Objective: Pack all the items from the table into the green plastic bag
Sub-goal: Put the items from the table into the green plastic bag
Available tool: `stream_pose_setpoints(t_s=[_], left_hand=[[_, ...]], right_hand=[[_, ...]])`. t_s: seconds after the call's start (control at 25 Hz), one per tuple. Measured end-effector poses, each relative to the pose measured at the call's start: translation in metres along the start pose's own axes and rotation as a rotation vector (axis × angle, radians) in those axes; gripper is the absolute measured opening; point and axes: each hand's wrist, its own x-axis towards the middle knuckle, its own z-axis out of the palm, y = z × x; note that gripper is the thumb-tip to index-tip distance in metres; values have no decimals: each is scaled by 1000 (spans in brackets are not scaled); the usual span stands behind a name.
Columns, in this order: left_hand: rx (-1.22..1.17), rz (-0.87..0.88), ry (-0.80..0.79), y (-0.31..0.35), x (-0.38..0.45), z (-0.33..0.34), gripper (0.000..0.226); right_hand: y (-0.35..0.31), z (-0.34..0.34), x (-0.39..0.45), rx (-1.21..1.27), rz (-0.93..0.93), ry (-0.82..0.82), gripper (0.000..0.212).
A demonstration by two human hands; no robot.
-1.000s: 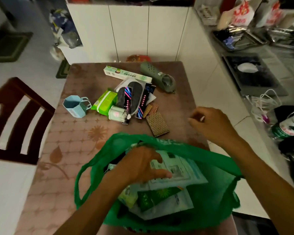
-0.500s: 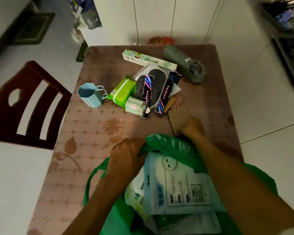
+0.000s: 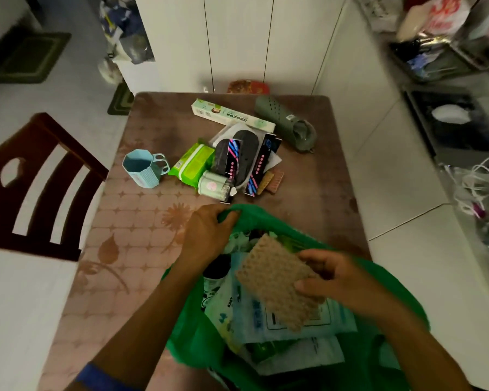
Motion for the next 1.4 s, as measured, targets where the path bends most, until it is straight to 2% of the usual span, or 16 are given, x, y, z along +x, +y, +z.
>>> stream_pose_setpoints(t_s=[0.08, 0.2, 0.28, 0.4, 0.44, 0.56, 0.68, 0.72, 0.8, 0.88, 0.92, 1.0, 1.08, 1.16, 1.24, 1.4], left_hand=[[32, 50, 2, 0, -7, -5, 17], [101, 72, 1, -11, -18, -10, 24], [126, 61, 16, -18, -23, -10, 25], [129, 67, 51, -22, -28, -13, 23], [134, 70, 61, -22, -27, -17, 23], [130, 117, 164, -20, -15, -39, 27], [200, 213, 253, -19, 1, -65, 27], [243, 220, 200, -20, 4, -70, 26], [304, 162, -84, -26, 6, -75, 31], [261, 27, -371, -27, 6, -79, 54], [170, -33, -398, -25, 10, -80, 62], [27, -60, -190, -26, 35, -76, 58], [251, 45, -4, -42, 84, -57, 38], [501, 91, -102, -55, 136, -29, 36], [741, 97, -331, -67, 175, 3, 63], [981, 47, -533, -102, 198, 40, 86]], right_hand=[[17, 17, 18, -360, -50, 217, 44], [22, 5, 23, -837, -221, 747, 59], [32, -20, 17, -990, -106, 855, 63], [48, -43, 24, -923, 160, 654, 28], [47, -43, 29, -818, 139, 609, 26], [16, -45, 37, -616, -175, 747, 17], [-20, -59, 43, -684, -331, 748, 8], [-23, -64, 49, -715, -282, 688, 7], [-21, -75, 60, -761, -108, 512, 8], [-21, -82, 66, -795, 42, 381, 6], [-23, -83, 66, -805, 73, 338, 13], [-30, -81, 67, -797, 95, 272, 36], [-35, -71, 70, -747, 75, 238, 46], [-35, -60, 75, -739, 34, 230, 52], [-34, -54, 75, -803, 17, 238, 63], [-21, -59, 62, -1044, 180, 134, 98]])
